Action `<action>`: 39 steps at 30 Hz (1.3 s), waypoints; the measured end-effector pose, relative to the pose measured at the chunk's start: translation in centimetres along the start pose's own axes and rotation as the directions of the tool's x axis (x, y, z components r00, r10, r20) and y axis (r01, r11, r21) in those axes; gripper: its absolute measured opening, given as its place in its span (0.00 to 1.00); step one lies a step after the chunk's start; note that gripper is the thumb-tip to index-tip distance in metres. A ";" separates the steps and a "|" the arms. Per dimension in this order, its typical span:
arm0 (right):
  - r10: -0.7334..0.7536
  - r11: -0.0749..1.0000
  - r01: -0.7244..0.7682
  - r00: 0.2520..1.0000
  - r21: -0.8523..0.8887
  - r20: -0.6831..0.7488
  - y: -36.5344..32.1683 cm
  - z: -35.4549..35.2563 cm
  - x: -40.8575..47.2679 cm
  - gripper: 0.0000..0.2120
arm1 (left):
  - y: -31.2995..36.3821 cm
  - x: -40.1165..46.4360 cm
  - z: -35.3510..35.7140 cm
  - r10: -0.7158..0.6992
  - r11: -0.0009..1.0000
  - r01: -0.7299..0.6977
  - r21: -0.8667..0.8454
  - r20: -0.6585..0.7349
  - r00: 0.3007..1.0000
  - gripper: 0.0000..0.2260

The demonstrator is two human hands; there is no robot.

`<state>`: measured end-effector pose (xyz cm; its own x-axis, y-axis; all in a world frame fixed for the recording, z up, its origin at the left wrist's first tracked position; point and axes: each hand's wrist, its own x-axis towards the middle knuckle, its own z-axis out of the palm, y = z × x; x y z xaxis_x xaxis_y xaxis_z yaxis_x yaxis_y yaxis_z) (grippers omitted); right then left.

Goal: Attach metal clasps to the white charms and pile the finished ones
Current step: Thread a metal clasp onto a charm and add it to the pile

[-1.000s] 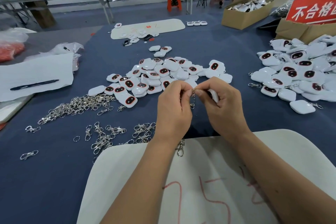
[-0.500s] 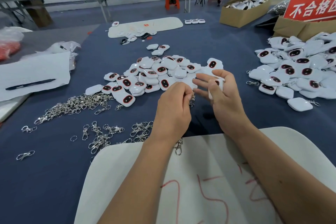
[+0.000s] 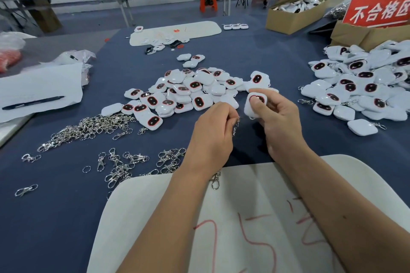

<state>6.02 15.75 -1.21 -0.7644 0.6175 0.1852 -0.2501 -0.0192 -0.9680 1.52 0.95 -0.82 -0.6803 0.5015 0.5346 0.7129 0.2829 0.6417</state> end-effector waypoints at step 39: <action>-0.346 0.874 0.278 0.932 -0.399 -0.110 -0.5 1.1 -1.6 0.07 | 0.7 -0.4 0.5 -0.071 0.995 0.068 0.068 0.035 0.997 0.09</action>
<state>6.75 13.89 -0.88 -0.5605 0.6682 0.4891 -0.1936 0.4685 -0.8620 2.37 1.34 -0.90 -0.7226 0.5087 0.4680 0.6747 0.3715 0.6378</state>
